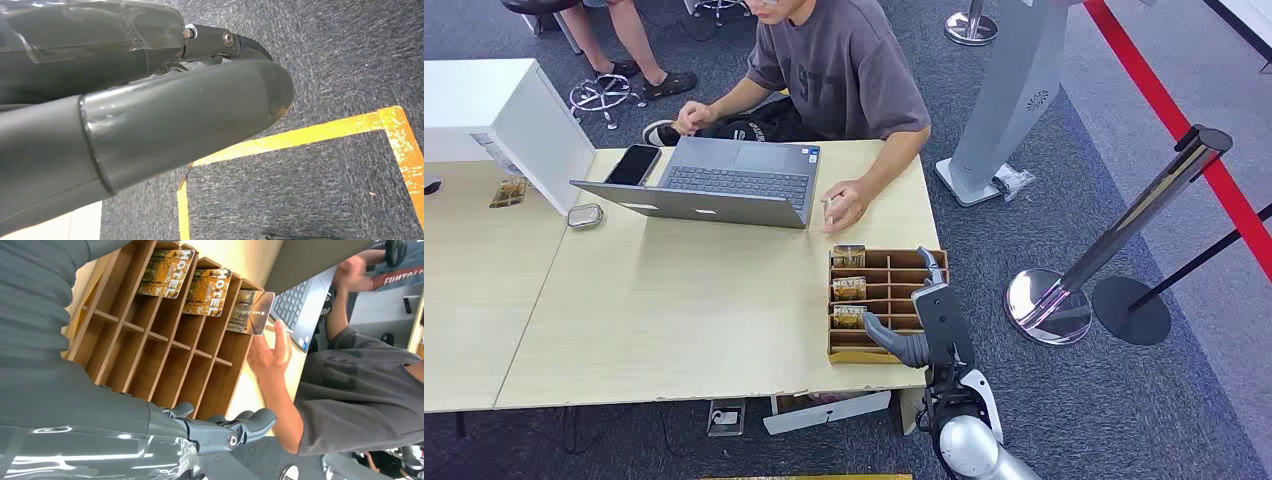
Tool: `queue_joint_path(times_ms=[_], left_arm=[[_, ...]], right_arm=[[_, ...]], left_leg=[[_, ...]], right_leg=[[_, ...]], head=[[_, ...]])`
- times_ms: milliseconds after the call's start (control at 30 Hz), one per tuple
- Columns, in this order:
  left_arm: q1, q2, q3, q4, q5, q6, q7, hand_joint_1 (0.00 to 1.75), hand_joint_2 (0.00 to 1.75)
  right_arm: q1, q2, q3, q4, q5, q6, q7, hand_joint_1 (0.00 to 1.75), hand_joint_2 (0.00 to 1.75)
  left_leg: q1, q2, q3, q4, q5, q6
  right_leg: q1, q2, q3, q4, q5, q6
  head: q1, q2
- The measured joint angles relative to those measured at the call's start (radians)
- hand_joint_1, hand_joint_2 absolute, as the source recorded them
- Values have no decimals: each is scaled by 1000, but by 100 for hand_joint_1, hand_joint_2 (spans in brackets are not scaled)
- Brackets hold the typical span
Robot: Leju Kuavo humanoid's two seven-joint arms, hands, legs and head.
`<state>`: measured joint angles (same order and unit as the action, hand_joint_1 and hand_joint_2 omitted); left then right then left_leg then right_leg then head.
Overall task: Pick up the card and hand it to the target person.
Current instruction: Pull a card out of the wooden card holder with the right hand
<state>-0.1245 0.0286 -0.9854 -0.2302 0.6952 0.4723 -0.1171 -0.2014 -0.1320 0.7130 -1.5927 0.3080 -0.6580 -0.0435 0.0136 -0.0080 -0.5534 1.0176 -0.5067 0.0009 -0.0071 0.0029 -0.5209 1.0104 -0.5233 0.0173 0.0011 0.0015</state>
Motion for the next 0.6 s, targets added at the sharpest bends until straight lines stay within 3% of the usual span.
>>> queue_joint_path(times_ms=[400,600], left_arm=[[0,0,-1,0,0,-1,0,0,0],[0,0,-3,0,-8,-10,0,0,0]], right_arm=[[-4,-5,-2,0,44,10,8,0,175],[-53,-17,-12,0,147,83,57,0,175]], left_leg=[[0,0,0,0,0,0],[0,1,0,0,0,0]], right_leg=[[0,0,0,0,0,0],[0,0,0,0,0,0]], head=[[0,0],[0,0]])
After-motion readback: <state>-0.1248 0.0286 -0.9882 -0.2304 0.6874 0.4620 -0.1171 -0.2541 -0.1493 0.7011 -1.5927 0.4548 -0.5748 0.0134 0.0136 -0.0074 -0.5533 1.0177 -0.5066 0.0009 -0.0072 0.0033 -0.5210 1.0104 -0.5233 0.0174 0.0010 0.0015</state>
